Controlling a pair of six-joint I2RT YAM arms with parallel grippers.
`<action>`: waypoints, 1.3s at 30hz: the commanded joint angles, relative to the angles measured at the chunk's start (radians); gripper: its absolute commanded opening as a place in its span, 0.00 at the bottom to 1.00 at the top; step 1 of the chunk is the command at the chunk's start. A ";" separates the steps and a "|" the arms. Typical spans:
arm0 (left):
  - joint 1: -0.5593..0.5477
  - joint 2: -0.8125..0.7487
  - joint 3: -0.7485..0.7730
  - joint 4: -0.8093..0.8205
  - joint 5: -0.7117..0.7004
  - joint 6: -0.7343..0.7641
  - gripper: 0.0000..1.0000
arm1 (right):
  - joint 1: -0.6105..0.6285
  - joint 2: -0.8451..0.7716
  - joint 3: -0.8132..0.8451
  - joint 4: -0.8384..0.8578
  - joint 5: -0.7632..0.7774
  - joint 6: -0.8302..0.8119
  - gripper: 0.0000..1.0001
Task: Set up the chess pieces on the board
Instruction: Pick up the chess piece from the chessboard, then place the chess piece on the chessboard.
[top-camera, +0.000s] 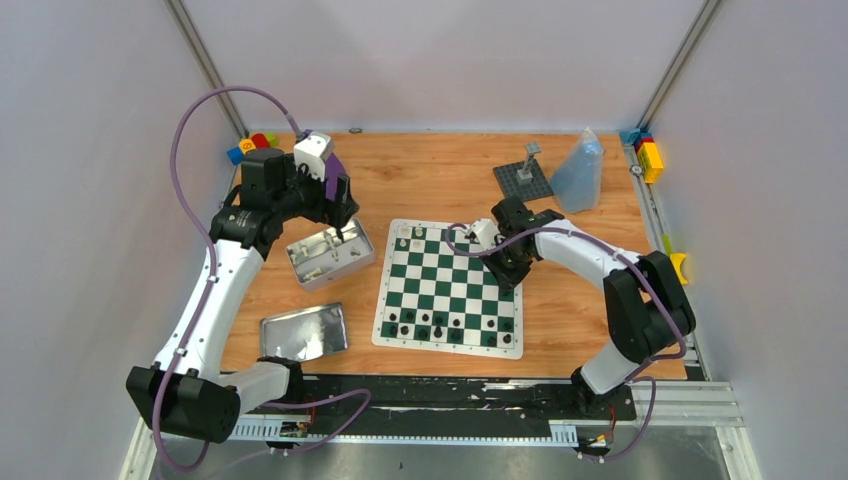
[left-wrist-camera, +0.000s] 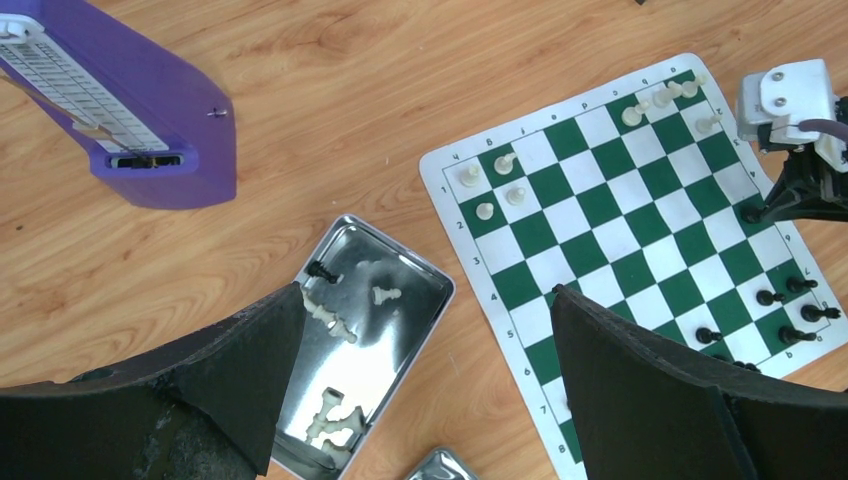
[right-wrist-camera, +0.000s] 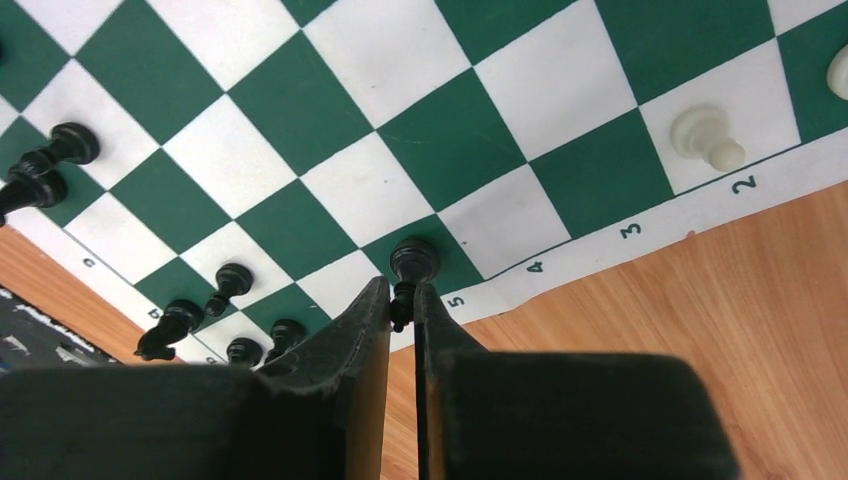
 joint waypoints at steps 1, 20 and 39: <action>0.003 -0.015 0.000 0.025 -0.016 0.020 1.00 | 0.015 -0.094 0.014 -0.015 -0.080 -0.032 0.00; 0.003 0.005 0.049 -0.025 -0.148 0.073 1.00 | 0.376 -0.138 -0.087 -0.023 -0.095 -0.081 0.00; 0.003 -0.001 0.029 -0.013 -0.155 0.080 1.00 | 0.460 -0.069 -0.063 -0.001 -0.065 -0.072 0.00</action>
